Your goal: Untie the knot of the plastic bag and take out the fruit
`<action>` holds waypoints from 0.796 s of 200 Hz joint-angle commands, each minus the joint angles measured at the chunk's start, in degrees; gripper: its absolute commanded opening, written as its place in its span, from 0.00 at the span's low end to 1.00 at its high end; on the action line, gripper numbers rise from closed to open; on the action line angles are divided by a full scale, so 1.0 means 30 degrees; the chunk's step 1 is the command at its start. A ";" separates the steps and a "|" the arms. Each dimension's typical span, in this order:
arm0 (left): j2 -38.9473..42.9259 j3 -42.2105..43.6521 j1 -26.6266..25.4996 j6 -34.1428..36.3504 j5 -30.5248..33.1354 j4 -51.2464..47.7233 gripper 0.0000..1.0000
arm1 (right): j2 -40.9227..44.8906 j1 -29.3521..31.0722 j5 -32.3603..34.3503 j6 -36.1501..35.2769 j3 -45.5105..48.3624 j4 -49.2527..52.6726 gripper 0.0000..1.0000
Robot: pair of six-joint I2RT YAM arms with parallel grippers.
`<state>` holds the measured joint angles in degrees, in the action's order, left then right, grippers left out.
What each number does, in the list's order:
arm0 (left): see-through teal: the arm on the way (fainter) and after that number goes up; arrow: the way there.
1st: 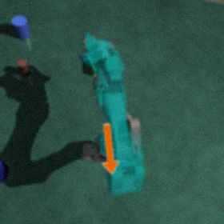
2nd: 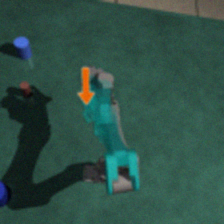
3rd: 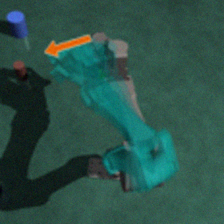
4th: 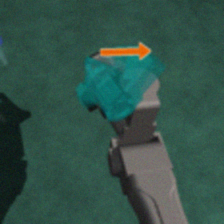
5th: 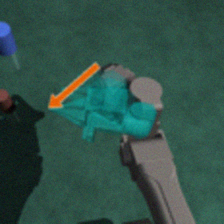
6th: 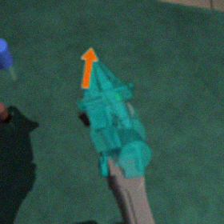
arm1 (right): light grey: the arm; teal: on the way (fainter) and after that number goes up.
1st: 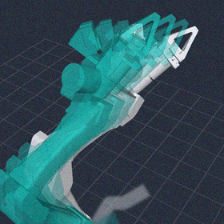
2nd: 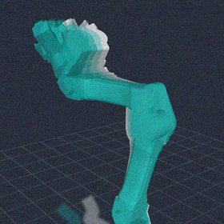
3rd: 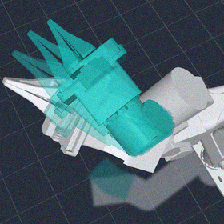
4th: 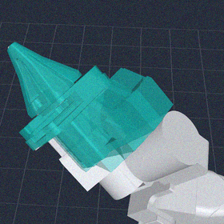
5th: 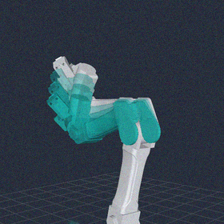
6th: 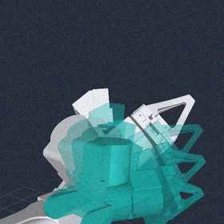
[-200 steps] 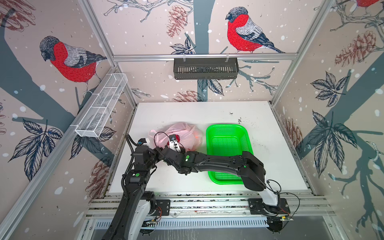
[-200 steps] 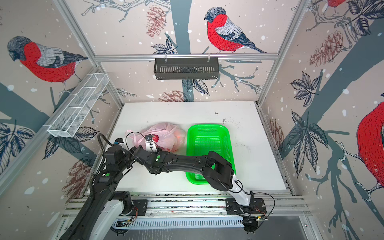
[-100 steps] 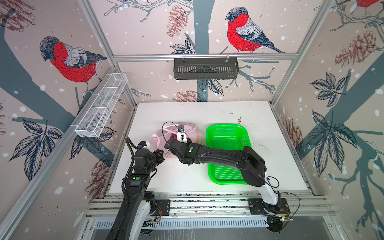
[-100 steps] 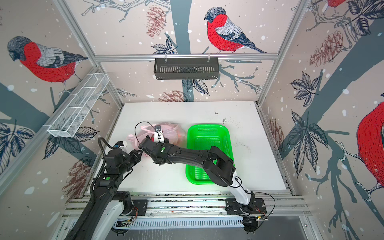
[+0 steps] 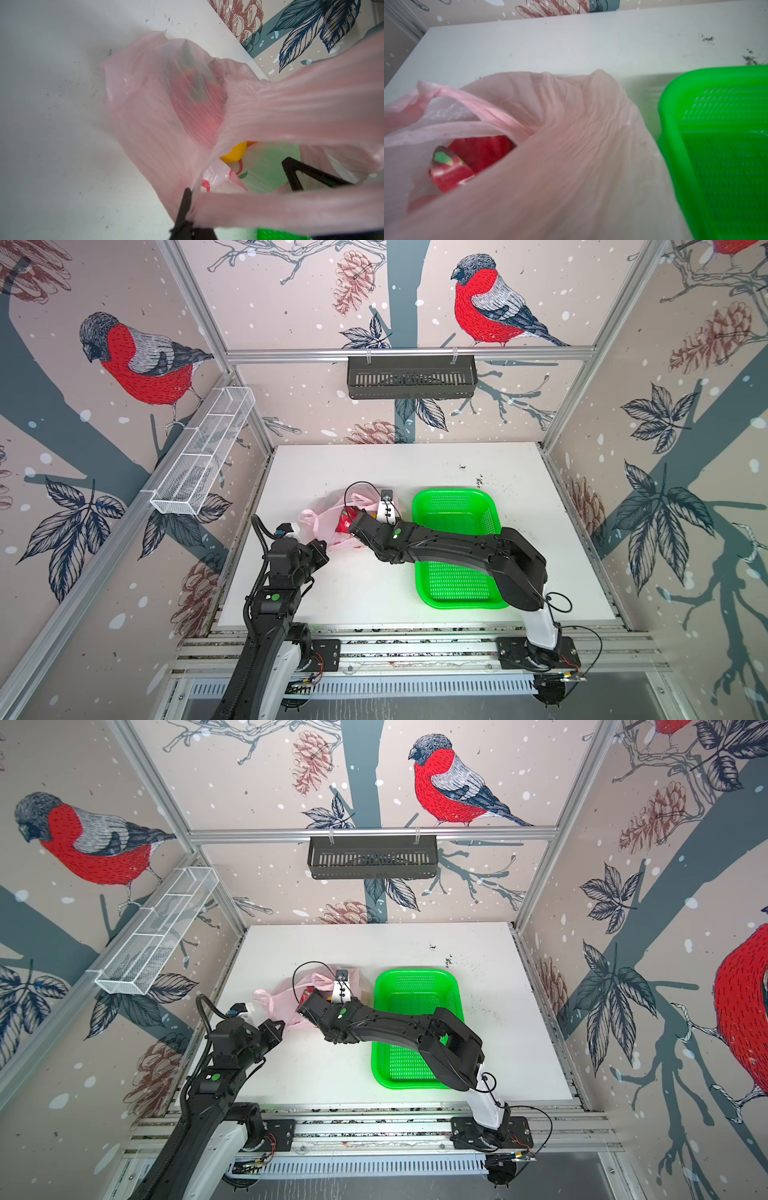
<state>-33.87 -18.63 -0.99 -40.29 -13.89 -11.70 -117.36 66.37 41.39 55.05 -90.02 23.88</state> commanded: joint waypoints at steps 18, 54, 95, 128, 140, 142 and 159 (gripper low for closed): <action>0.0010 -0.0322 0.0016 -0.0133 0.0206 0.0005 0.00 | 0.0590 0.0631 -0.1384 0.2351 0.1145 0.1153 0.15; -0.0027 -0.0205 0.0005 -0.0071 0.0294 0.0093 0.00 | 0.1507 0.0935 -0.1679 0.3916 0.3061 0.1024 0.14; -0.0074 -0.0147 0.0006 -0.0016 0.0411 0.0153 0.00 | 0.2003 0.0795 -0.2155 0.4547 0.4499 0.0815 0.14; -0.0083 -0.0137 0.0009 0.0043 0.0445 0.0130 0.00 | 0.2118 0.0778 -0.2252 0.4036 0.4483 0.0430 0.14; -0.0079 -0.0146 -0.0001 0.0042 0.0412 0.0159 0.00 | 0.2093 0.0839 -0.2252 0.3622 0.4141 0.0398 0.14; -0.0086 -0.0146 -0.0001 0.0042 0.0397 0.0153 0.00 | 0.2075 0.0859 -0.2252 0.3521 0.4079 0.0399 0.14; -0.0107 -0.0146 0.0005 0.0079 0.0311 0.0152 0.00 | 0.1870 0.1050 -0.2227 0.2740 0.3312 0.0565 0.15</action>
<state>-34.20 -19.09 -0.99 -40.36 -13.41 -12.36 -111.55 68.79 34.46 66.81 -77.52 25.32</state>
